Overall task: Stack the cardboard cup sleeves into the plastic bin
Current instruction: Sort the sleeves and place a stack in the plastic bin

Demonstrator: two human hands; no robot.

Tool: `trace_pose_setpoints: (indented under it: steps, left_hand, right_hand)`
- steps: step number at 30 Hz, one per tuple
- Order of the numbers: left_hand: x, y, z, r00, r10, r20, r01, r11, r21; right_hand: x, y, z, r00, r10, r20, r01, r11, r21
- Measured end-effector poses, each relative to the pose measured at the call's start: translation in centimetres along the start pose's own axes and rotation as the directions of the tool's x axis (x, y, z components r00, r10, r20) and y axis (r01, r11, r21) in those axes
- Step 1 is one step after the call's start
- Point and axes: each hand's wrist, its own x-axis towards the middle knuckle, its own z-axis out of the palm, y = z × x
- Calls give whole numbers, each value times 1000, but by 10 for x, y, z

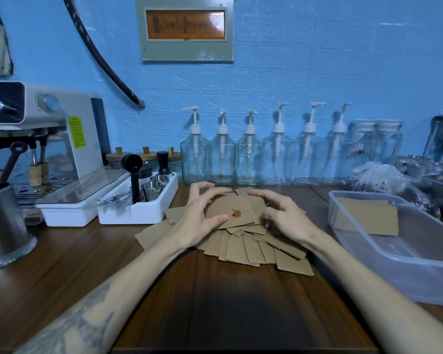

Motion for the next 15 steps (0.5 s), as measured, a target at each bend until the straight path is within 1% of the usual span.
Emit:
trace_pose_setpoints:
  steps: [2, 5, 9, 12, 15]
  left_hand:
    - [3, 3, 3, 1000, -22, -13, 22, 1000, -5]
    - [7, 9, 8, 1000, -4, -22, 6, 998, 65]
    - [10, 11, 13, 999, 30, -14, -28, 987, 156]
    - [10, 6, 10, 1000, 5, 22, -9, 983, 184]
    - [10, 1, 6, 1000, -19, -7, 20, 987, 159]
  right_hand:
    - [1, 2, 2, 1000, -9, 26, 9, 1000, 2]
    - [1, 0, 8, 996, -73, 46, 75, 996, -38]
    - [2, -4, 11, 984, -174, 22, 175, 960, -221]
    - [4, -4, 10, 986, -167, 2, 162, 951, -265]
    - [3, -5, 11, 988, -155, 18, 154, 951, -269]
